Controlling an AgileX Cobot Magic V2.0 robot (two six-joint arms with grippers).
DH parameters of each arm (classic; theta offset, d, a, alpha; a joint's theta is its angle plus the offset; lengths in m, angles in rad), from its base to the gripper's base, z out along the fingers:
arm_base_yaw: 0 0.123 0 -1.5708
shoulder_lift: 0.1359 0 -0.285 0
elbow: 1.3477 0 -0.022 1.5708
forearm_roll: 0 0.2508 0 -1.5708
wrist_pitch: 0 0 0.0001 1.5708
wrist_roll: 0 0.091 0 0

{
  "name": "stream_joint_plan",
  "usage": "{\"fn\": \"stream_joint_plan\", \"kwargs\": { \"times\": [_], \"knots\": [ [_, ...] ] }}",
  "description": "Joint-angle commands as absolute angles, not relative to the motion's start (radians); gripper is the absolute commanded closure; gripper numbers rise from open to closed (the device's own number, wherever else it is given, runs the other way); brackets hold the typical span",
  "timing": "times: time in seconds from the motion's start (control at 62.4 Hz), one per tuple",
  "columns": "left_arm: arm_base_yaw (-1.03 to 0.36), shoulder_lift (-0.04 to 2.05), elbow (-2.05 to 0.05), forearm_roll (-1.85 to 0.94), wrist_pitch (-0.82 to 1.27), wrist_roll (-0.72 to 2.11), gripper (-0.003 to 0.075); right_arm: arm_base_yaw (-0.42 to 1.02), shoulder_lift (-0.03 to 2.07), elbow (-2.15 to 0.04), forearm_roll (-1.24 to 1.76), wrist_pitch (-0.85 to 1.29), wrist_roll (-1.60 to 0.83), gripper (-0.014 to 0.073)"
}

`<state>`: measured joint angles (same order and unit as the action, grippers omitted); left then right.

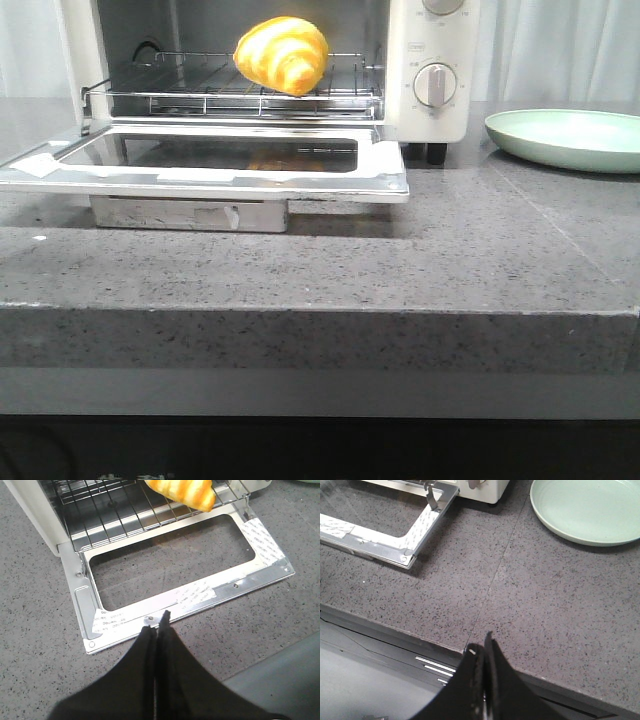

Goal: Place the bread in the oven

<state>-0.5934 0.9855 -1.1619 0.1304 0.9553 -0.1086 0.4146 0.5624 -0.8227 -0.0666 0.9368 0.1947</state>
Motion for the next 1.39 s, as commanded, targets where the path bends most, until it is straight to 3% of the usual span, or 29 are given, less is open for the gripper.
{"fn": "stream_joint_plan", "kwargs": {
  "times": [0.0, 0.224, 0.352, 0.657, 0.881, 1.378],
  "knots": [
    [-0.595, 0.974, -1.186, 0.13, 0.898, -0.12, 0.0738, 0.409, 0.564, -0.845, -0.085, 0.876, 0.183, 0.0714],
    [-0.588, 0.895, -1.11, 0.146, 0.872, -0.12, 0.0738, 0.409, 0.564, -0.845, -0.085, 0.876, 0.183, 0.0714],
    [-0.493, 0.792, -0.983, 0.136, 0.716, -0.12, 0.0738, 0.409, 0.564, -0.845, -0.085, 0.876, 0.183, 0.0714],
    [-0.2, 0.384, -0.407, -0.011, 0.174, -0.12, 0.0738, 0.409, 0.564, -0.845, -0.085, 0.876, 0.183, 0.0714],
    [-0.094, 0.117, -0.116, -0.053, 0.0, -0.12, 0.0738, 0.409, 0.564, -0.845, -0.085, 0.876, 0.183, 0.0714],
    [-0.011, -0.03, 0.03, -0.049, -0.081, -0.12, 0.0738, 0.409, 0.564, -0.845, -0.085, 0.878, 0.183, 0.0714]
  ]
}}
